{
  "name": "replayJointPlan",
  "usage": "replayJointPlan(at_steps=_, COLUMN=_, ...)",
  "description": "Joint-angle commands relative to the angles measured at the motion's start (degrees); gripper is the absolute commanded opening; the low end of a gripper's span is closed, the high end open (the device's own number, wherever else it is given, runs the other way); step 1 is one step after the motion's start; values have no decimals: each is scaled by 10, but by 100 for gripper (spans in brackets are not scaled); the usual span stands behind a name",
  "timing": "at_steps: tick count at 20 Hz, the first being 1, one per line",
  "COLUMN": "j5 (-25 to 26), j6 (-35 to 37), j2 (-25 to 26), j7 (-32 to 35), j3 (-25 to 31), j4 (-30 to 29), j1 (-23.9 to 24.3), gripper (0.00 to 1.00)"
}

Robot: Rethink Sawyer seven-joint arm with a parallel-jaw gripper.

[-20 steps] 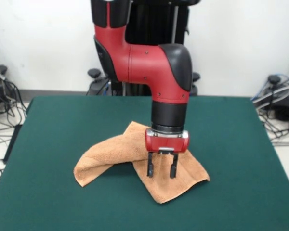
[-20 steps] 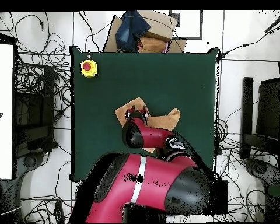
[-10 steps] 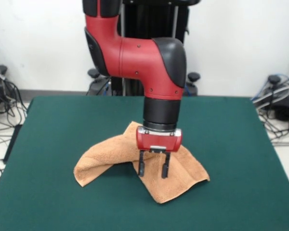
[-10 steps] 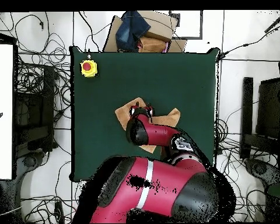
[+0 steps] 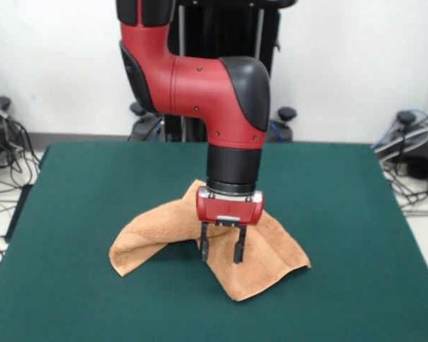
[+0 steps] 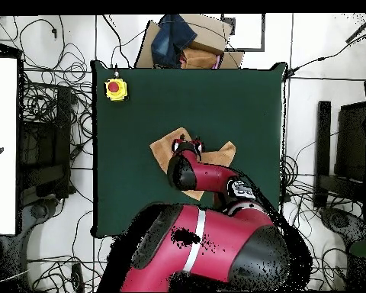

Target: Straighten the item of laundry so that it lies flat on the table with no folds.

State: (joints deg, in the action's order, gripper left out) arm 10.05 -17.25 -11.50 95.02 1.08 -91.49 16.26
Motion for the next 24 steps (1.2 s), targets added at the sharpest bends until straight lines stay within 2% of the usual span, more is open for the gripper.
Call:
replayJointPlan(at_steps=1, j5=-32, j6=15, j2=32, j7=103, j3=-11, j4=-7, j1=-20, gripper=100)
replayJointPlan(at_steps=6, j5=-55, j6=12, j2=29, j7=100, j3=-48, j4=-2, j1=-48, gripper=100)
replayJointPlan(at_steps=18, j5=28, j6=62, j2=20, j7=68, j3=39, j4=0, j1=55, gripper=100)
replayJointPlan(at_steps=24, j5=42, j6=62, j2=29, j7=62, j3=46, j4=8, j1=71, gripper=100)
